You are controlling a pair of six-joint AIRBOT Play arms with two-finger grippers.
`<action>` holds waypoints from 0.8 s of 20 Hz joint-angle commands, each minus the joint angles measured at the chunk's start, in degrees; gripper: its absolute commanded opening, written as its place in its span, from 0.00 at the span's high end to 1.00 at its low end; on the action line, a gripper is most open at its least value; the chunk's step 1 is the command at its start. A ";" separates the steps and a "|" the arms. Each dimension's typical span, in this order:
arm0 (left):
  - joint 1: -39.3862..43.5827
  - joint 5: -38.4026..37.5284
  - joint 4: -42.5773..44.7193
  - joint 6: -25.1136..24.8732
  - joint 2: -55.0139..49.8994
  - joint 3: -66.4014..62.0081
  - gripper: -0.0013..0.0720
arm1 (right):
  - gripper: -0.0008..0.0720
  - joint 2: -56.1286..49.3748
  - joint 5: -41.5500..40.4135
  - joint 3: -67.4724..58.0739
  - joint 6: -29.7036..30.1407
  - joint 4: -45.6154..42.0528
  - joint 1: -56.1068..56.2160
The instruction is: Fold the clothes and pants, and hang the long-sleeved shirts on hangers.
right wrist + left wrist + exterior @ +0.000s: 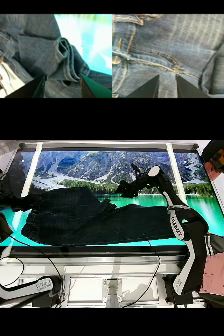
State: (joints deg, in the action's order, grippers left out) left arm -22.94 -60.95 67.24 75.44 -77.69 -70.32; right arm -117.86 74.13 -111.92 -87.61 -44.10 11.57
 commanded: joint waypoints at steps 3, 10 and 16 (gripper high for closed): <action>0.94 -0.17 0.04 -0.02 0.00 0.02 0.66 | 0.37 -2.05 4.57 0.02 7.91 0.31 0.37; 0.94 -0.17 0.02 -0.04 0.00 0.02 0.66 | 0.37 -4.35 6.69 0.02 15.32 2.01 1.33; 0.94 -0.20 0.02 -0.02 0.00 0.02 0.66 | 0.38 -5.77 6.69 0.02 17.00 4.33 2.01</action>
State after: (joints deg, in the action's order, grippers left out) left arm -22.00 -61.14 67.26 75.44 -77.69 -70.32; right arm -122.89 80.51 -111.92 -71.70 -41.39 13.02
